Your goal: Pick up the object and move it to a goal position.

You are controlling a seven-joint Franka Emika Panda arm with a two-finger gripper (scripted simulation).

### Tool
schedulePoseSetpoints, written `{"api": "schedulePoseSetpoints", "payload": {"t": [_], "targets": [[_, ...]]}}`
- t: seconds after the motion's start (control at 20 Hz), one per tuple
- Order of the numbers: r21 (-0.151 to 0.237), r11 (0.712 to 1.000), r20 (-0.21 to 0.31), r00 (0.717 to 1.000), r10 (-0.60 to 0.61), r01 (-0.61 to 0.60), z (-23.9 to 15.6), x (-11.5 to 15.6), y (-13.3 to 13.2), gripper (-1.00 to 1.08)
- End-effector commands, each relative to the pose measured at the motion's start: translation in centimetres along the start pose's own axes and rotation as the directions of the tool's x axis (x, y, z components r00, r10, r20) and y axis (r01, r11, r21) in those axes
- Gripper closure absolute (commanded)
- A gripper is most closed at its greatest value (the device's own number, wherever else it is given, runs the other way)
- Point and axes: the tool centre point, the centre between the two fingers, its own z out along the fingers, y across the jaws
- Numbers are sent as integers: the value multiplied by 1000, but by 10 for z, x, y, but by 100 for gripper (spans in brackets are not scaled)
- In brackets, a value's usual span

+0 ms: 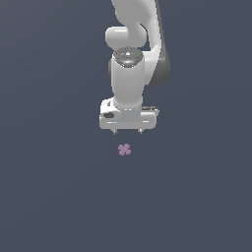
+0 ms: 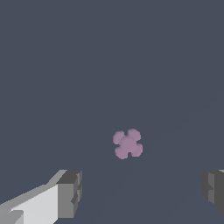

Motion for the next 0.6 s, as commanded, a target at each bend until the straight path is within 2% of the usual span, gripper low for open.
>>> {"api": "schedulePoseSetpoints", "payload": {"t": [0.0,0.25,0.55], "targets": [[-1,1000,2,1000,-6,6,6,-1,1,-92],[-2,999,6,999,-37,37,31,-3,4,-92],[-4,995,14,995,-101,101,81,-10,10,-92]]}}
